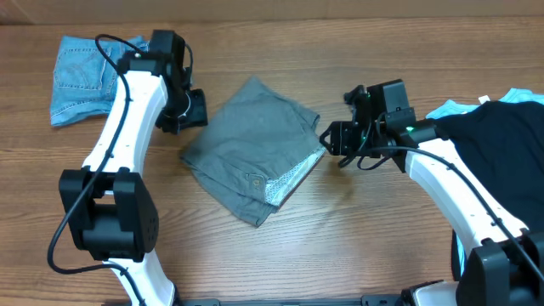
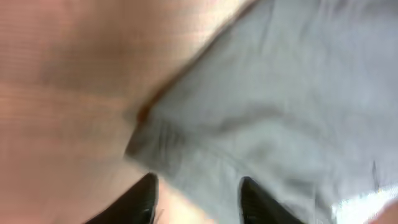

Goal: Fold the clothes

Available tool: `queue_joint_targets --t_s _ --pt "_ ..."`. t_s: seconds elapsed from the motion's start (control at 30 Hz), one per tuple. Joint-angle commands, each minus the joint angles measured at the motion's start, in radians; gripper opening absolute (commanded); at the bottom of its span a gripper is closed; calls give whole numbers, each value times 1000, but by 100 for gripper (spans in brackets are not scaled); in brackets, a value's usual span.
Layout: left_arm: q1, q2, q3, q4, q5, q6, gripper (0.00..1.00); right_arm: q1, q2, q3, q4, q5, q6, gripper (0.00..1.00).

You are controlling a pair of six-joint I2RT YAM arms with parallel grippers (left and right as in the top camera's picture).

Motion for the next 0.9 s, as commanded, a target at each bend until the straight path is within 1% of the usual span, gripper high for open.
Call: queue_joint_targets --t_s 0.0,0.13,0.23,0.3,0.37,0.43,0.53,0.63,0.73,0.87 --pt "-6 -5 90 -118 10 34 39 23 5 13 16 -23 -92 52" --pt "-6 -39 101 -229 9 26 38 23 26 12 53 -23 -29 52" --pt "-9 -80 101 -297 -2 27 39 23 62 12 87 -24 72 52" --pt "-13 -119 101 -344 -34 4 40 23 95 12 101 -24 117 53" --pt "-15 -163 96 -374 -76 -34 41 23 123 12 113 -39 124 54" --pt "-15 -215 74 -373 -80 -43 50 23 159 12 128 -51 136 54" --pt "-15 -300 3 -363 -75 -81 59 27 208 12 171 -80 138 54" --pt "-15 -377 -143 -300 -46 -126 73 38 251 12 222 -118 140 53" --pt "-15 -427 -350 -164 58 -168 82 54 283 12 271 -116 196 49" --pt "-12 -433 -601 54 244 -229 82 61 306 12 291 -103 274 45"
